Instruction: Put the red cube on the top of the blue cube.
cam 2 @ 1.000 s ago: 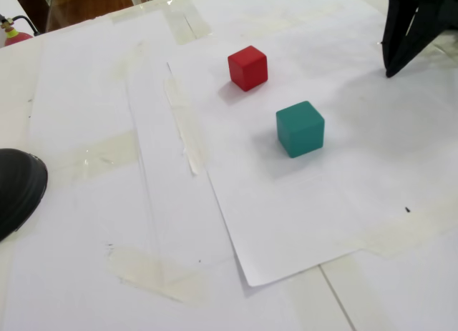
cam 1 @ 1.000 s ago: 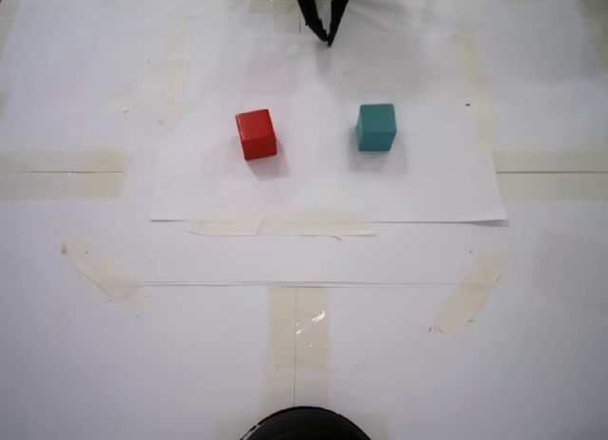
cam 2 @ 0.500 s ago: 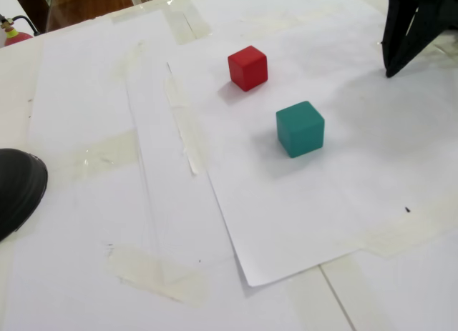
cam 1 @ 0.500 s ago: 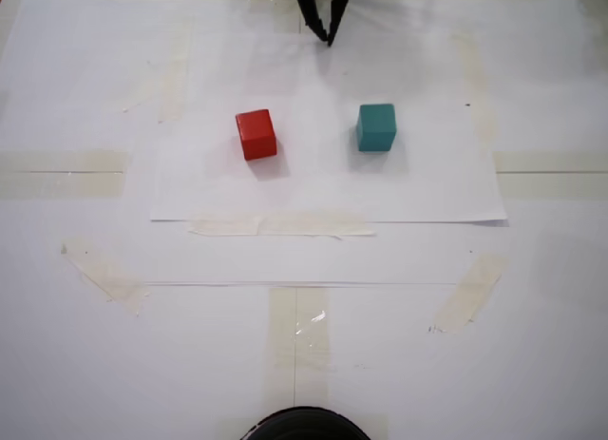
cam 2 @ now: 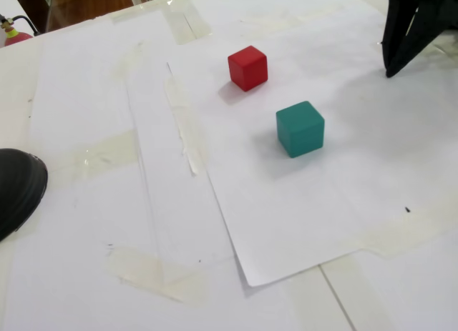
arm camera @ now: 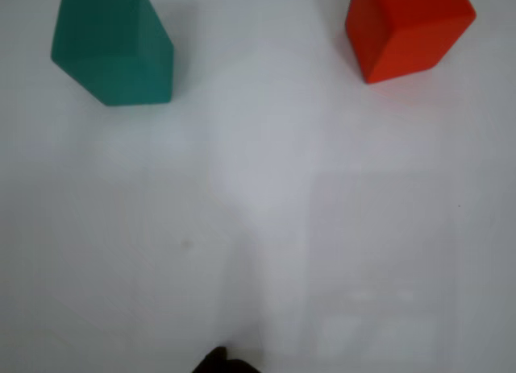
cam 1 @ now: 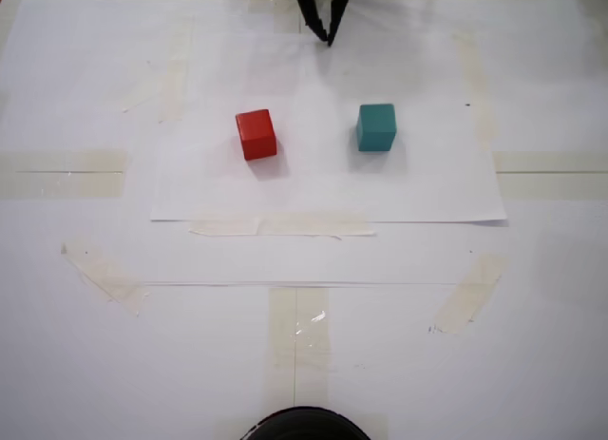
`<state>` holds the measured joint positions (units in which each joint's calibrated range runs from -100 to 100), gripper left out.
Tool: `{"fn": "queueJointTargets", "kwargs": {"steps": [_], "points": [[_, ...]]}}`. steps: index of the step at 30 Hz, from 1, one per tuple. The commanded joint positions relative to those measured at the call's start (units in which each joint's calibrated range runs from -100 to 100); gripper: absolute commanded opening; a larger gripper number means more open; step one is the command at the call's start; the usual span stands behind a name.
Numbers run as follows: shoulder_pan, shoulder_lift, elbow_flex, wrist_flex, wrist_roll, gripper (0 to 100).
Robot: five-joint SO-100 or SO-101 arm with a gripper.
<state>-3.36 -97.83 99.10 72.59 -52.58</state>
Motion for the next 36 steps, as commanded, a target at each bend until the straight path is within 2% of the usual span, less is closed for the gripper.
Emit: {"fn": "queueJointTargets", "kwargs": {"steps": [1,21,26,30,36], "points": [[0.0,0.3,0.8,0.4,0.4,0],[1.1,0.3,0.8,-0.1,0.1,0],[2.3,0.3,-0.1,-1.9,1.7,0],[2.5,3.8,-5.6,-3.9,3.8,0],[4.0,15.5,-23.2,3.6,5.2,0]]}}
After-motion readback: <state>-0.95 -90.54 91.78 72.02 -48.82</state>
